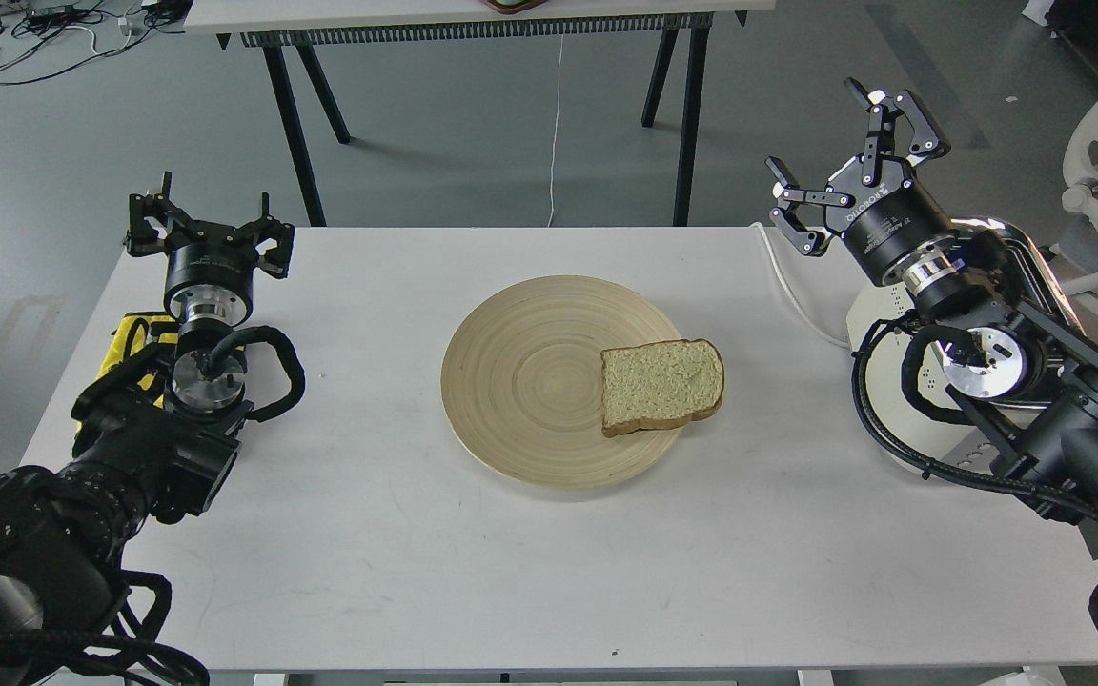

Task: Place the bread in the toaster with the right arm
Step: 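Lower the right gripper from its raised pose toward the table beside the toaster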

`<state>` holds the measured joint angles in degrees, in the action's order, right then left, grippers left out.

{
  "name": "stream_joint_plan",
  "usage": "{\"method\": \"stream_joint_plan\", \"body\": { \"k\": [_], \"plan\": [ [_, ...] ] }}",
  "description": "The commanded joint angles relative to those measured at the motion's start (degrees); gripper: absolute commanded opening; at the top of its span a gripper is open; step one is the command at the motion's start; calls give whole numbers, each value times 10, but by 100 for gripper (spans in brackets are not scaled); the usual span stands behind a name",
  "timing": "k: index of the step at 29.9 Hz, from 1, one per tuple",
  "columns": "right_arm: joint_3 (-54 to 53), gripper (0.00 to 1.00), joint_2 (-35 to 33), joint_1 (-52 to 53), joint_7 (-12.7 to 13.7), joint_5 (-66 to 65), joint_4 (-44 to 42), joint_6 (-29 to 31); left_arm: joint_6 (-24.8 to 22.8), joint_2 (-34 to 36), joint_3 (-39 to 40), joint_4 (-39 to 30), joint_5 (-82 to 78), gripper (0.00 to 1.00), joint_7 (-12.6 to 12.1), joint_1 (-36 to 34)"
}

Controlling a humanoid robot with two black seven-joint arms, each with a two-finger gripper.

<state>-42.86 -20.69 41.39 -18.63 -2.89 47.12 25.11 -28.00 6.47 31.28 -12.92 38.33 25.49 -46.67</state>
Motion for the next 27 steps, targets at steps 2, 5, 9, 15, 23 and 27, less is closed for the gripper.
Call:
{"method": "stream_joint_plan", "body": {
  "k": [2, 5, 9, 15, 23, 27],
  "plan": [
    [1, 99, -2, -2, 0, 0, 1, -1, 0, 0, 0, 0, 1, 100, -1, -1],
    [3, 99, -3, -2, 1, -2, 3, -1, 0, -1, 1, 0, 0, 100, 0, -1],
    [7, 99, -21, 3, 6, -17, 16, -3, 0, -1, 0, 0, 1, 100, 0, -1],
    [7, 99, -51, 24, 35, -150, 24, -78, 0, -1, 0, 0, 0, 100, 0, -1],
    [30, 99, -73, 14, 93, -358, 117, -259, 0, 0, 1, 0, 0, 100, 0, 0],
    [126, 99, -74, 16, 93, -415, 132, -373, 0, -1, 1, 0, 1, 100, 0, -1]
  ]
}}
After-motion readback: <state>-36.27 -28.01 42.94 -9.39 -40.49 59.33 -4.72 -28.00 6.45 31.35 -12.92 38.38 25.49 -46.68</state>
